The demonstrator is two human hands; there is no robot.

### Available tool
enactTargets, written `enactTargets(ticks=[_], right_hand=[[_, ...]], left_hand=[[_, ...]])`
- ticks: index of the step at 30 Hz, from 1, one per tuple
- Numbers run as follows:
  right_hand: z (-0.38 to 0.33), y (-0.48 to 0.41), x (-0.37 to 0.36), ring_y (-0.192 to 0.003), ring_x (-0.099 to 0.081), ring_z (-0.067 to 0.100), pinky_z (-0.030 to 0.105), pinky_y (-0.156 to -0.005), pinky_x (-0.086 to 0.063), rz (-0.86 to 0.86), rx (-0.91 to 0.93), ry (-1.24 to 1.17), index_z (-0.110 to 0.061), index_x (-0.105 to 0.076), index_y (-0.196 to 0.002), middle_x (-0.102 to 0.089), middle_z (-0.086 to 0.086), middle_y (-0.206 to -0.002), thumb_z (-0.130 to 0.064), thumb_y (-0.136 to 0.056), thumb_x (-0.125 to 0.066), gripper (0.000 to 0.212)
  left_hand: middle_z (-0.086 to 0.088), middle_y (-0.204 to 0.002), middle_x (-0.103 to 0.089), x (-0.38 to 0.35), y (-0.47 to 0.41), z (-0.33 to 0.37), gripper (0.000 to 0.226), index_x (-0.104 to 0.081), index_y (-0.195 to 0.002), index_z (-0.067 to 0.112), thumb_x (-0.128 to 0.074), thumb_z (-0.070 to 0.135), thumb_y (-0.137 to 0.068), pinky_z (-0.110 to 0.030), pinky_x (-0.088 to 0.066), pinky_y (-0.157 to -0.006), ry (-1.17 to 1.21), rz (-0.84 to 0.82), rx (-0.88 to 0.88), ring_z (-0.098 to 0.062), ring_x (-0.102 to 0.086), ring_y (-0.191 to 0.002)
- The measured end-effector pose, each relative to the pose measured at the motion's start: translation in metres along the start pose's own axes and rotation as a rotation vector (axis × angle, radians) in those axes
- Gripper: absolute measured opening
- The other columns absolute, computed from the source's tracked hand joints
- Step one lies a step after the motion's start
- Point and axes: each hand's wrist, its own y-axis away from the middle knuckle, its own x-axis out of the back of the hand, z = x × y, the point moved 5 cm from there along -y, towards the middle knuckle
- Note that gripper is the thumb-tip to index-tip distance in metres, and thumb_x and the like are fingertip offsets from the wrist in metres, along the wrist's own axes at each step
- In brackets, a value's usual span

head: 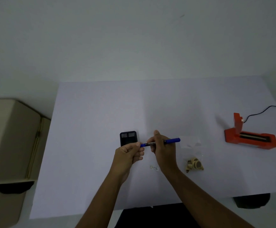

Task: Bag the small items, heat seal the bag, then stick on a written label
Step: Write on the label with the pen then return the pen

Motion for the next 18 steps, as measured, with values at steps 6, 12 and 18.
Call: enactTargets(ticks=[6,12,18], right_hand=[[-0.006,-0.007,-0.009,-0.051,-0.053,0.014,0.021,-0.051,-0.044,0.077,-0.022,-0.039,-0.001,-0.069,-0.066,-0.061,0.019,-0.057,-0.022,-0.102,-0.05,0.046],[-0.012,-0.018,-0.02,-0.047,-0.049,0.017,0.023,-0.046,-0.04,0.026,0.01,-0.058,-0.007,-0.07,-0.064,-0.056,0.026,-0.054,-0.021,-0.103,-0.049,0.046],[-0.007,-0.029,-0.042,-0.043,-0.045,0.013,0.023,-0.045,-0.037,-0.057,0.001,-0.043,-0.004,-0.069,-0.064,-0.051,0.006,-0.045,-0.019,-0.103,-0.049,0.046]], left_hand=[[-0.011,-0.083,-0.073,-0.003,-0.004,0.007,0.023,-0.072,-0.102,0.002,-0.06,0.02,-0.093,-0.025,-0.059,-0.067,0.09,-0.038,0.085,-0.015,-0.067,-0.069],[-0.01,-0.078,-0.069,0.001,-0.016,0.019,0.029,-0.071,-0.103,-0.002,-0.063,0.023,-0.092,-0.022,-0.057,-0.061,0.072,-0.066,0.152,-0.011,-0.062,-0.061],[-0.008,-0.071,-0.068,0.016,-0.026,0.024,0.024,-0.071,-0.096,0.001,-0.061,0.023,-0.093,-0.022,-0.056,-0.059,0.074,-0.021,0.177,-0.01,-0.06,-0.057]])
